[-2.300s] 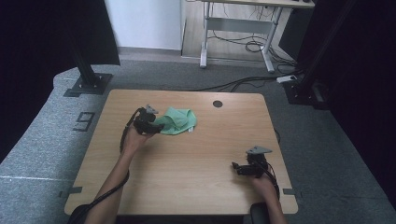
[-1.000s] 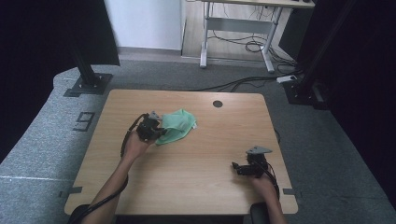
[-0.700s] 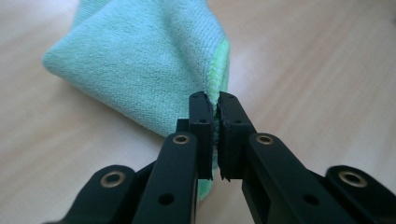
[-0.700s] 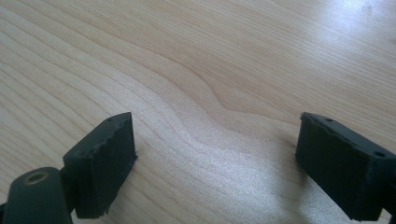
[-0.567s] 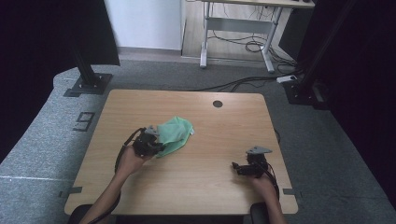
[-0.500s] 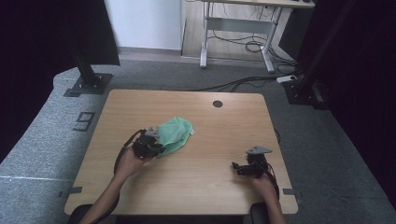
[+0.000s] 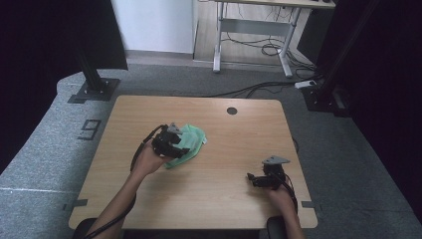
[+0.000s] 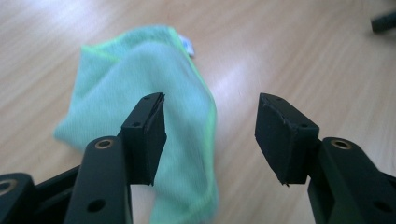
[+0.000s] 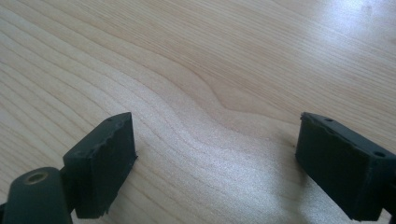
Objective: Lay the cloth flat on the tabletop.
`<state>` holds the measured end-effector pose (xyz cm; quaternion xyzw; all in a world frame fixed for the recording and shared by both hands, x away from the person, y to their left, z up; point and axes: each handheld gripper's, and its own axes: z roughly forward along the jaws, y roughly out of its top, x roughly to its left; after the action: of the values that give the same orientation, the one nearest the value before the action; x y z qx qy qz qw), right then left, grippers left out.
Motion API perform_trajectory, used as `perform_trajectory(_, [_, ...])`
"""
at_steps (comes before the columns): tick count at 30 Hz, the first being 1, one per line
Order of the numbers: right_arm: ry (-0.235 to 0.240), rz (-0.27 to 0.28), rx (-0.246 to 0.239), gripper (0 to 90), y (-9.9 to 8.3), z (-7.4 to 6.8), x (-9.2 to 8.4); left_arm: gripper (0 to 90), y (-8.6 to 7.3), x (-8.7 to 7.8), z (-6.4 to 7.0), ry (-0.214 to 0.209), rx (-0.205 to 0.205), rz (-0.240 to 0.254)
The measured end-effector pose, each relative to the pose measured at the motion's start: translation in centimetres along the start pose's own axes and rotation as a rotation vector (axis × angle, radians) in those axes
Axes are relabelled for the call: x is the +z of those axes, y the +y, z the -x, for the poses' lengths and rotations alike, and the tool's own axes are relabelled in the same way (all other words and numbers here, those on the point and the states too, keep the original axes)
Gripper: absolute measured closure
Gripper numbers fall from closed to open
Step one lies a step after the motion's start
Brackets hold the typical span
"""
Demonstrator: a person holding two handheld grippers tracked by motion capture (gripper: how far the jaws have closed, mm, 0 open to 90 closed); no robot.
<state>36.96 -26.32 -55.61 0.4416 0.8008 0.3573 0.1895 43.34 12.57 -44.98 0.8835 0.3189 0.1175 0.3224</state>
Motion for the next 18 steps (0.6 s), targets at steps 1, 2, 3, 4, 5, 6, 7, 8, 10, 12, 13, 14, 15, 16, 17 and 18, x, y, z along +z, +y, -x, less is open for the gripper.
perform_trajectory(1, [0.000, 0.000, 0.001, 11.9, 0.0, 0.0, 0.0, 42.3, 0.5, 0.4, -0.2, -0.002, -0.005, -0.001])
perform_trajectory(2, [0.001, 0.000, -0.001, 11.9, 0.0, 0.0, 0.0, 42.2, 0.8, 0.9, -0.3, 0.001, -0.012, -0.001])
perform_trajectory(3, [0.001, 0.000, -0.001, 11.8, 0.0, 0.0, 0.0, 42.2, 1.2, 1.4, -0.4, 0.001, -0.016, -0.003])
perform_trajectory(4, [0.001, 0.000, -0.001, 11.9, 0.0, 0.0, 0.0, 42.0, 1.5, 1.9, -0.4, 0.005, -0.018, -0.008])
perform_trajectory(5, [0.001, 0.000, -0.001, 11.8, 0.0, 0.0, 0.0, 41.9, 1.6, 2.3, -0.5, 0.008, -0.020, -0.015])
perform_trajectory(6, [0.001, 0.000, -0.002, 11.9, 0.0, 0.0, 0.0, 41.9, 1.8, 3.1, -0.5, 0.017, -0.025, -0.027])
perform_trajectory(7, [0.001, 0.000, -0.001, 11.9, 0.0, 0.0, 0.0, 41.9, 1.8, 3.6, -0.4, 0.027, -0.023, -0.042])
perform_trajectory(8, [0.001, 0.000, -0.001, 11.9, 0.0, 0.0, 0.0, 41.9, 1.8, 4.2, -0.4, 0.042, -0.021, -0.063])
perform_trajectory(10, [0.002, 0.000, 0.000, 11.9, 0.0, 0.0, 0.0, 45.7, 1.5, 5.2, -0.3, 0.060, -0.025, -0.104])
perform_trajectory(12, [0.002, 0.000, 0.000, 11.9, 0.0, 0.0, 0.0, 58.4, 1.2, 5.8, -0.4, 0.073, -0.033, -0.142])
perform_trajectory(13, [0.002, 0.000, 0.000, 11.9, 0.0, 0.0, 0.0, 67.2, 1.1, 6.0, -0.5, 0.074, -0.037, -0.156])
perform_trajectory(14, [0.002, 0.000, 0.000, 11.9, 0.0, 0.0, 0.0, 73.5, 1.0, 6.0, -0.6, 0.078, -0.037, -0.166])
perform_trajectory(15, [0.002, 0.000, 0.000, 11.9, 0.0, 0.0, 0.0, 81.3, 0.9, 5.9, -0.7, 0.083, -0.043, -0.162])
perform_trajectory(16, [0.002, 0.000, 0.000, 11.9, 0.0, 0.0, 0.0, 83.7, 0.9, 5.6, -0.8, 0.082, -0.047, -0.152])
perform_trajectory(17, [0.002, 0.000, 0.000, 11.9, 0.0, 0.0, 0.0, 84.9, 0.9, 5.3, -0.9, 0.081, -0.049, -0.141])
perform_trajectory(18, [0.002, 0.000, 0.000, 11.9, 0.0, 0.0, 0.0, 85.3, 0.9, 5.3, -0.9, 0.081, -0.049, -0.141])
